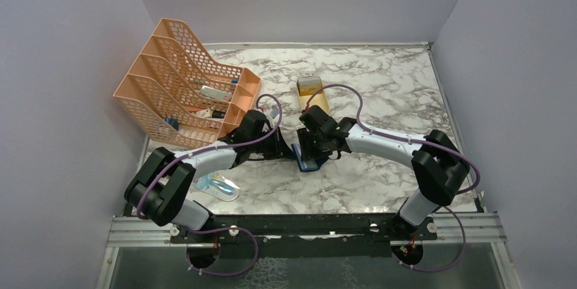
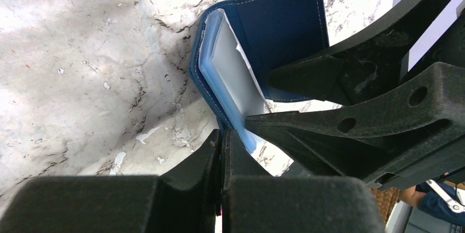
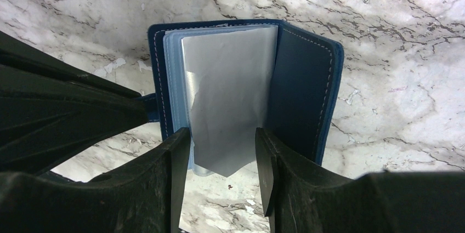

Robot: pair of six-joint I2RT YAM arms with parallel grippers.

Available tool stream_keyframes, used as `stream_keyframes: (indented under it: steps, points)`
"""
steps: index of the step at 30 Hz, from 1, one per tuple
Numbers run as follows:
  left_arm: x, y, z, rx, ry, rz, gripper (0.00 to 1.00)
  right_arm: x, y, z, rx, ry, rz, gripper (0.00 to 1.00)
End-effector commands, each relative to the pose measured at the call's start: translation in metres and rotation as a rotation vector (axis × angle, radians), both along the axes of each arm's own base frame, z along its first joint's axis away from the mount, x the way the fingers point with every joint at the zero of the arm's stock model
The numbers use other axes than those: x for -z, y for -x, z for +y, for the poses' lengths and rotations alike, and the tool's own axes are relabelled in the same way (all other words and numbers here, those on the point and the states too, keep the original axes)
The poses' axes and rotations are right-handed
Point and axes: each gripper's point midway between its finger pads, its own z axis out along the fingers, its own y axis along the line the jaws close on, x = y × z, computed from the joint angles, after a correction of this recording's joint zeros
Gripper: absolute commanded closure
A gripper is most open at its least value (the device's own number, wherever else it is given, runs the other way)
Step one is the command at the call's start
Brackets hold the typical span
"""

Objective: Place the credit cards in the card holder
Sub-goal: Turn over the card slot in the card holder.

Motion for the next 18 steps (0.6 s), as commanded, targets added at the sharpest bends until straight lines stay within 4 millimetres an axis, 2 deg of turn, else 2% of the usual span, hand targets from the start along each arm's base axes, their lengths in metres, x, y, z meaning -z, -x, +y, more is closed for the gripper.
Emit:
stream_keyframes:
  steps: [1,5,8,13,18]
  points:
    - [-0.0071,0.0008,-0.0029,0.026,0.028,-0.028,1.00,0.0070,0.0012,0.0068,-0.012,-0.017,0.006,0.52]
    - [-0.0068,0.0010,-0.0025,0.026,0.026,-0.027,1.00,0.0105,0.0025,0.0061,-0.014,-0.011,0.015,0.50]
    - [-0.0066,0.0009,-0.0020,0.026,0.023,-0.029,1.00,0.0064,0.0032,0.0081,-0.018,-0.026,0.015,0.47]
    - [-0.0045,0.0005,-0.0020,0.028,0.017,-0.027,1.00,0.0009,0.0046,0.0079,-0.022,-0.039,0.009,0.47]
    - [-0.0052,-0.0002,-0.0023,0.029,0.017,-0.028,1.00,0.0064,0.0070,0.0045,-0.023,-0.022,0.020,0.45]
